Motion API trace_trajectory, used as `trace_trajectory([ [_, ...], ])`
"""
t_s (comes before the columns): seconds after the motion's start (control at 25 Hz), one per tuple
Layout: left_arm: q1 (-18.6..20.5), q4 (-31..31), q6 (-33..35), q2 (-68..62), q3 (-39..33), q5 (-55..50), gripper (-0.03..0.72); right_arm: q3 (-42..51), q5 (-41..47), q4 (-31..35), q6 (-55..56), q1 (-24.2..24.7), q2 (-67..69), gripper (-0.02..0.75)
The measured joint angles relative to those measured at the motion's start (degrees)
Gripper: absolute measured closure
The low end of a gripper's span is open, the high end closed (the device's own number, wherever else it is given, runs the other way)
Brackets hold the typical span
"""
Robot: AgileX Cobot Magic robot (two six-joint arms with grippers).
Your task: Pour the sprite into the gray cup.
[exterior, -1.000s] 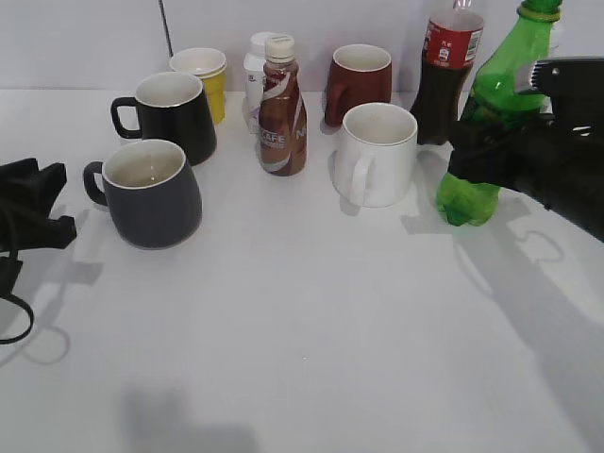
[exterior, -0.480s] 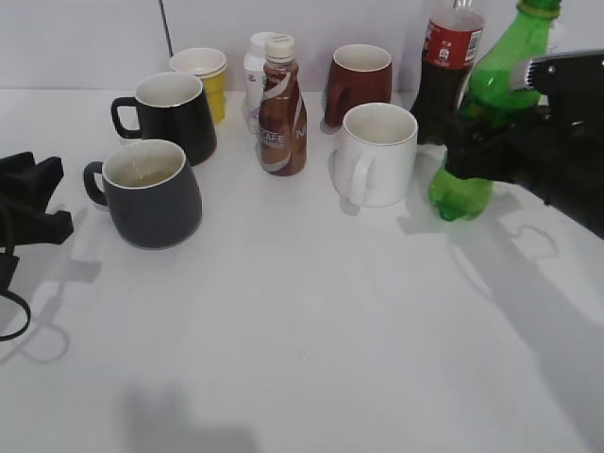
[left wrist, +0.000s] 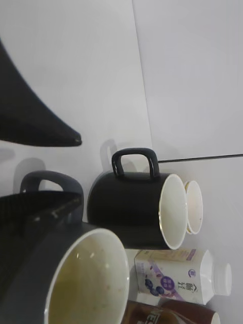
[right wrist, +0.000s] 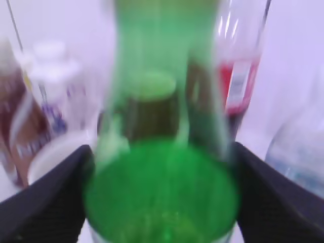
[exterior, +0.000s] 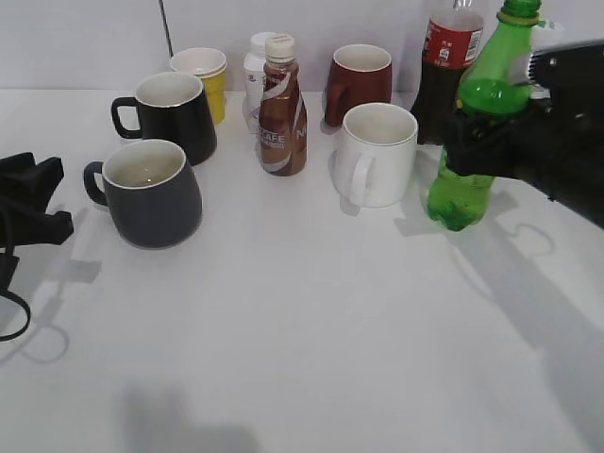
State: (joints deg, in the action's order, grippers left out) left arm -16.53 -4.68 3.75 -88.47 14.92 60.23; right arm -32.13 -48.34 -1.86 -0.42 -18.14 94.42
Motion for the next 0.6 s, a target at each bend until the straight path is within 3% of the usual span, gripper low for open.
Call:
trace_trajectory([
  [0.32,0.0,-0.4,0.0,12.3,0.0,-8.5,0.447,-0.1,2.3,-0.5,0.0,0.0,-11.0,0.145],
  [0.6,0.0,-2.8,0.0,35.9,6.5,-44.2,0.452,-0.3,18.6,-1.8,0.0,0.0,-30.8,0.143],
])
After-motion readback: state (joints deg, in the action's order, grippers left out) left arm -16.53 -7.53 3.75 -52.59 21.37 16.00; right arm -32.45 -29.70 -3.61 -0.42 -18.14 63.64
